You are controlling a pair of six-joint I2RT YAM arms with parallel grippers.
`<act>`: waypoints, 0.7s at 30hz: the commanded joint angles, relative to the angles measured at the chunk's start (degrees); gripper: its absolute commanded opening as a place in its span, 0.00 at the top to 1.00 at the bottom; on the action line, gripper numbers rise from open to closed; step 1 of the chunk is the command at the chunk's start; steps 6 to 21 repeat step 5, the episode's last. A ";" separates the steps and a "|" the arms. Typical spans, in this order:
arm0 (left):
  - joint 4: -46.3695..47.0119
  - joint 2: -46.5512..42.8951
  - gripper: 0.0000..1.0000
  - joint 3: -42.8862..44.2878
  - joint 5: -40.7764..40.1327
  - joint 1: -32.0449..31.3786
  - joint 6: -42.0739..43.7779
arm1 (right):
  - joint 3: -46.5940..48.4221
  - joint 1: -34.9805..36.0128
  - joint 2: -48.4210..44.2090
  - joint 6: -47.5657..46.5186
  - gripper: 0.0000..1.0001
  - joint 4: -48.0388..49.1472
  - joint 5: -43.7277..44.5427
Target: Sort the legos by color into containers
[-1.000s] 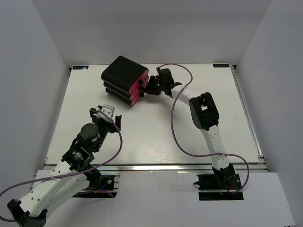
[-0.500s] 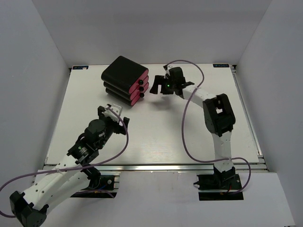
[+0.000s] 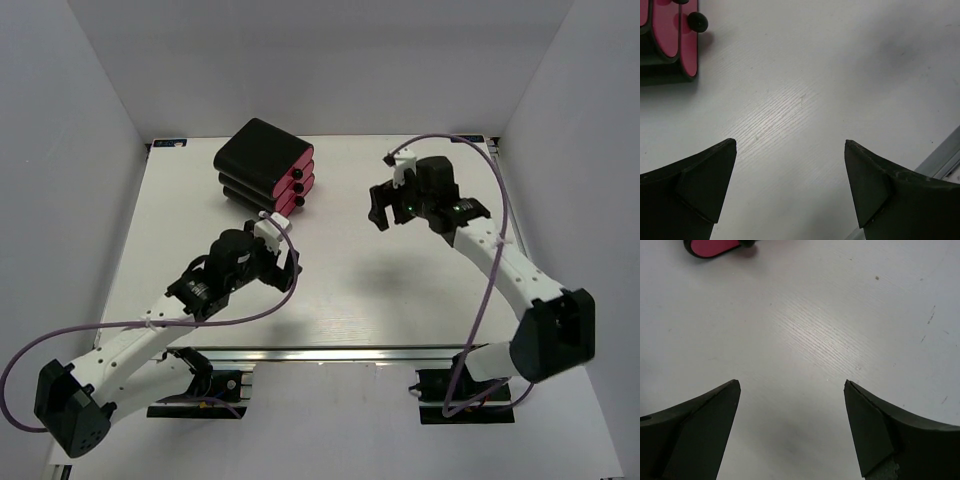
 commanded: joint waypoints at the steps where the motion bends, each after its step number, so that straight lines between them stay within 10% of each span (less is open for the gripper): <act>1: -0.22 -3.17 0.02 0.80 2.92 0.09 -0.39 | -2.42 0.26 -6.39 -0.26 0.11 -0.49 1.99; 21: 0.40 -5.73 0.02 -0.17 2.04 0.09 -0.39 | -6.45 -0.44 -11.85 -0.85 0.11 0.37 2.44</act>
